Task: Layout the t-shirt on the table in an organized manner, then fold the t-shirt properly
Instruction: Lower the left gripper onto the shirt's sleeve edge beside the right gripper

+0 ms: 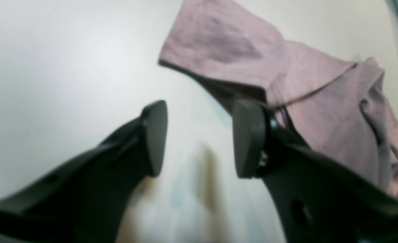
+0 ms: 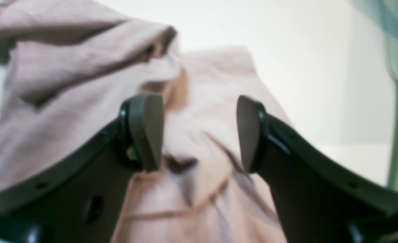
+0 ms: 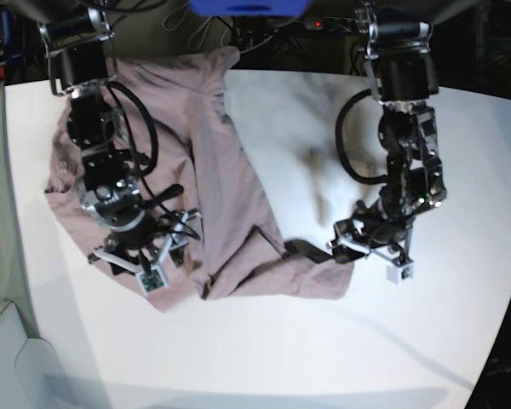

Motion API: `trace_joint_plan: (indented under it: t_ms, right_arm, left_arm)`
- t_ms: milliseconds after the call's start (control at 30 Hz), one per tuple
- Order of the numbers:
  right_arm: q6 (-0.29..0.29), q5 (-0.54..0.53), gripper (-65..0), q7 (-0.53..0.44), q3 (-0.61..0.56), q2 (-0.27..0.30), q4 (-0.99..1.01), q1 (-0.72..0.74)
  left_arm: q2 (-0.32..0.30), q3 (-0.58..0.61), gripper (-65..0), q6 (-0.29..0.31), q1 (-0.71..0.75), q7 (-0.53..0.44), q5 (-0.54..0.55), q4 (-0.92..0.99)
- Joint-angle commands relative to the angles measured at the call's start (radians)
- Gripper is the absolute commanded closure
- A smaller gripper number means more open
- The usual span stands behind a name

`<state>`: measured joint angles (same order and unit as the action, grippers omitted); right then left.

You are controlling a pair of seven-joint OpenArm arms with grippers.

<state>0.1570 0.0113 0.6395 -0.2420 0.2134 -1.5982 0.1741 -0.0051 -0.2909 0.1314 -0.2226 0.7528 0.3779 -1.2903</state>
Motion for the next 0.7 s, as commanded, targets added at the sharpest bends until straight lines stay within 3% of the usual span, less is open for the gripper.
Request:
trace_joint_plan:
  t_ms: [0, 133, 367, 567, 600, 667]
  right_arm:
    - [-0.006, -0.003, -34.8, -0.022, 0.019, 0.010, -0.027, 0.009]
    - [-0.006, -0.003, -34.8, -0.022, 0.097, 0.011, -0.063, -0.043]
    - [-0.006, -0.003, -34.8, -0.022, 0.166, 0.013, -0.136, -0.123]
    - [-0.006, -0.003, -34.7, -0.022, 0.185, 0.013, -0.182, -0.187]
    - [-0.006, -0.003, -34.7, -0.022, 0.185, 0.013, -0.189, -0.196]
    - [-0.006, -0.003, -34.6, -0.022, 0.185, 0.017, -0.201, -0.216]
  left_arm:
    - [0.007, -0.001, -32.5, 0.007, -0.030, -0.045, -0.012, 0.005]
    - [0.043, 0.000, -32.5, 0.012, -0.076, -0.129, -0.073, 0.108]
    - [0.049, 0.000, -32.5, 0.014, -0.179, -0.263, -0.078, 0.367]
    - [0.044, 0.120, -32.4, 0.014, -0.229, -0.388, -0.075, 0.490]
    - [0.044, 0.137, -31.4, 0.014, -0.235, -0.408, -0.075, 0.507]
    - [0.044, 0.167, -21.0, 0.014, -0.255, -0.445, -0.075, 0.556]
